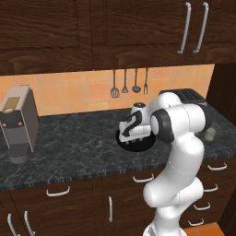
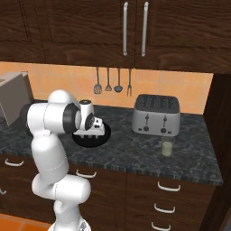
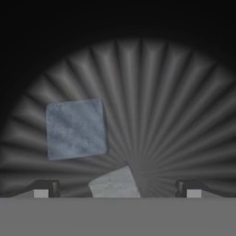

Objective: Grab a lemon wedge from the fridge and one ice cube from the ice bowl, and put them in the glass of lemonade.

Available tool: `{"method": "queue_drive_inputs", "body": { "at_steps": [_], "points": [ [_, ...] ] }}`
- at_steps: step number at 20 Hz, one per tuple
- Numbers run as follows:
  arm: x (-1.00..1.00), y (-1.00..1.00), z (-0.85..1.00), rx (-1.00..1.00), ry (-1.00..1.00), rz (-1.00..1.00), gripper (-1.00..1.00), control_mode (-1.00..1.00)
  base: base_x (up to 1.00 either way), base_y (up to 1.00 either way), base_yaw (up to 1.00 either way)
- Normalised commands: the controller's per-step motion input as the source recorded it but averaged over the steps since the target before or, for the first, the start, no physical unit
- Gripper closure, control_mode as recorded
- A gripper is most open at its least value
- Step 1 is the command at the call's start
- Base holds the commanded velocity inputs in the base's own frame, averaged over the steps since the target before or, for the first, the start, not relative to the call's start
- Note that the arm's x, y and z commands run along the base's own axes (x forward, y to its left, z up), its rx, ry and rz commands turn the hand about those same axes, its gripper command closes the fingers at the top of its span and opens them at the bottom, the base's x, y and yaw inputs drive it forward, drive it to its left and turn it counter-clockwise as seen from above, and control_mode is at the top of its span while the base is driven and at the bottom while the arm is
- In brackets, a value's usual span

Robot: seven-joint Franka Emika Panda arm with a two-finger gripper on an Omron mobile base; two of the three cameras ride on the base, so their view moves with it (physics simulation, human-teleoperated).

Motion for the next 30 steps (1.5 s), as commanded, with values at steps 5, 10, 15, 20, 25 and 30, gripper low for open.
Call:
{"method": "queue_drive_inputs", "body": {
  "at_steps": [5, 10, 15, 20, 25, 30],
  "points": [
    [0.0, 0.0, -0.41, 0.0, 0.0, 0.0, -1.0, -1.0, 0.0, 0.0, 0.0],
    [0.0, 0.0, 0.0, 0.0, 0.0, 0.0, -1.0, -1.0, 0.0, 0.0, 0.0],
    [0.0, 0.0, 0.0, 0.0, 0.0, 0.0, 1.0, -1.0, 0.0, 0.0, 0.0],
    [0.0, 0.0, 0.0, 0.0, 0.0, 0.0, 1.0, -1.0, 0.0, 0.0, 0.0],
    [0.0, 0.0, 0.0, 0.0, 0.0, 0.0, 1.0, -1.0, 0.0, 0.0, 0.0],
    [0.0, 0.0, 0.17, 0.0, 0.0, 0.0, 1.0, -1.0, 0.0, 0.0, 0.0]
  ]
}}
